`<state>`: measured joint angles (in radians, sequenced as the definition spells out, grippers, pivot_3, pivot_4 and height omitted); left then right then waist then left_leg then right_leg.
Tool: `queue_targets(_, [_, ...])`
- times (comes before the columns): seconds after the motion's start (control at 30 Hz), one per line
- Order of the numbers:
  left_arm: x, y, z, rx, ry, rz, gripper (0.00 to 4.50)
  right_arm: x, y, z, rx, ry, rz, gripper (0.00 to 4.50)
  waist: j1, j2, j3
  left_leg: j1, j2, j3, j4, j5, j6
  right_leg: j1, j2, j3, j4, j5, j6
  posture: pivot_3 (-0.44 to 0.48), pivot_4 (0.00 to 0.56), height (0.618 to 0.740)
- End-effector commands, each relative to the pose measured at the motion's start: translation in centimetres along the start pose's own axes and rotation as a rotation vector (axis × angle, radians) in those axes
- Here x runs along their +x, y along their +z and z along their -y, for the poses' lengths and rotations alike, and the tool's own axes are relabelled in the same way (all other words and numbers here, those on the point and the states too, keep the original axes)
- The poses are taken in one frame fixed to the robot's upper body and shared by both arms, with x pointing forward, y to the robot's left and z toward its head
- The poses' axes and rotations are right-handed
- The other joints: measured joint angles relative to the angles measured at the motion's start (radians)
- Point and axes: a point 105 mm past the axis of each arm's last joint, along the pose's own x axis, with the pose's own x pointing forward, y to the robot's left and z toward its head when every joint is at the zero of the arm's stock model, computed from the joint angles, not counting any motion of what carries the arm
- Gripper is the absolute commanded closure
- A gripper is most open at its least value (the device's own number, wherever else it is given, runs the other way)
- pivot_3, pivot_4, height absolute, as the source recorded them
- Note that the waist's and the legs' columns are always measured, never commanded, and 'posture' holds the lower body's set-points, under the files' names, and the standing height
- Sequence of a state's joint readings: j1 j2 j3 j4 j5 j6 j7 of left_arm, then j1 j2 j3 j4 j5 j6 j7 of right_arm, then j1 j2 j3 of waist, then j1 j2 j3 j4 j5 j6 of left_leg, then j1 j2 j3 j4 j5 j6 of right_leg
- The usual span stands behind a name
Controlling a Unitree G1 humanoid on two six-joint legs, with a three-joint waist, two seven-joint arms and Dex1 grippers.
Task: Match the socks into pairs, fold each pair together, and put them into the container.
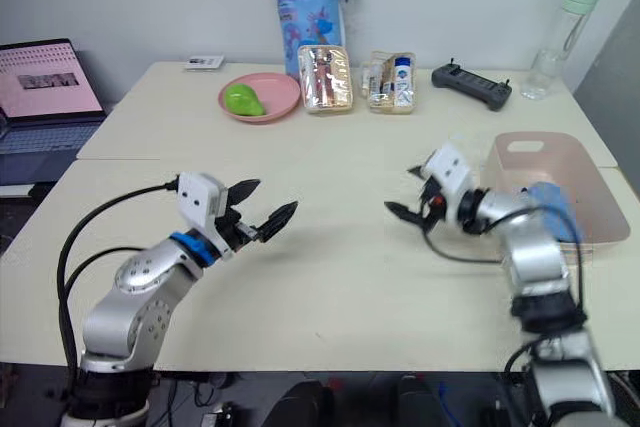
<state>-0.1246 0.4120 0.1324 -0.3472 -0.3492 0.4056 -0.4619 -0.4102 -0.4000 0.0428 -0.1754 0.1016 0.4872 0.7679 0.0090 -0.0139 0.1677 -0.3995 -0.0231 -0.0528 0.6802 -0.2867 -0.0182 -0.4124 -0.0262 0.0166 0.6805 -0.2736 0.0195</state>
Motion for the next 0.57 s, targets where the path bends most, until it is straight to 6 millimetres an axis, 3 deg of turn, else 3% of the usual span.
queue_targets(0.03, [-1.6,0.0,0.7,0.005,0.039,0.033,0.0,-1.1,-0.9,-1.6,-0.026,-0.107,0.026,0.03,0.001,0.0,0.0,0.0,0.0,0.0,0.0,0.0,0.0,0.001,0.0,0.0,0.0,0.0,0.0,0.0,0.15,0.74])
queue_targets(0.17, [-3.7,-3.3,2.0,-0.026,0.07,-0.09,0.0,-3.3,-3.2,-2.7,0.0,-0.175,-0.013,0.03,-0.003,0.0,0.0,0.004,-0.001,0.0,-0.001,0.0,0.0,0.004,0.0,0.0,-0.001,0.001,0.001,0.0,0.15,0.74])
queue_targets(0.3, [-6.2,-6.2,1.3,0.009,0.143,-0.187,0.0,-5.0,-4.1,-2.1,0.039,-0.24,-0.031,0.03,-0.015,0.0,-0.001,0.01,0.0,0.001,-0.003,0.0,0.001,0.007,0.001,0.0,0.0,0.0,0.0,0.0,0.15,0.74])
queue_targets(0.57, [-6.2,-5.6,0.8,-0.038,0.173,-0.175,0.0,-5.1,-4.7,-2.4,0.063,-0.235,-0.051,0.03,-0.014,0.0,-0.001,0.01,0.001,0.001,-0.003,0.0,0.001,0.008,0.002,0.0,0.0,0.0,0.0,0.0,0.15,0.74])
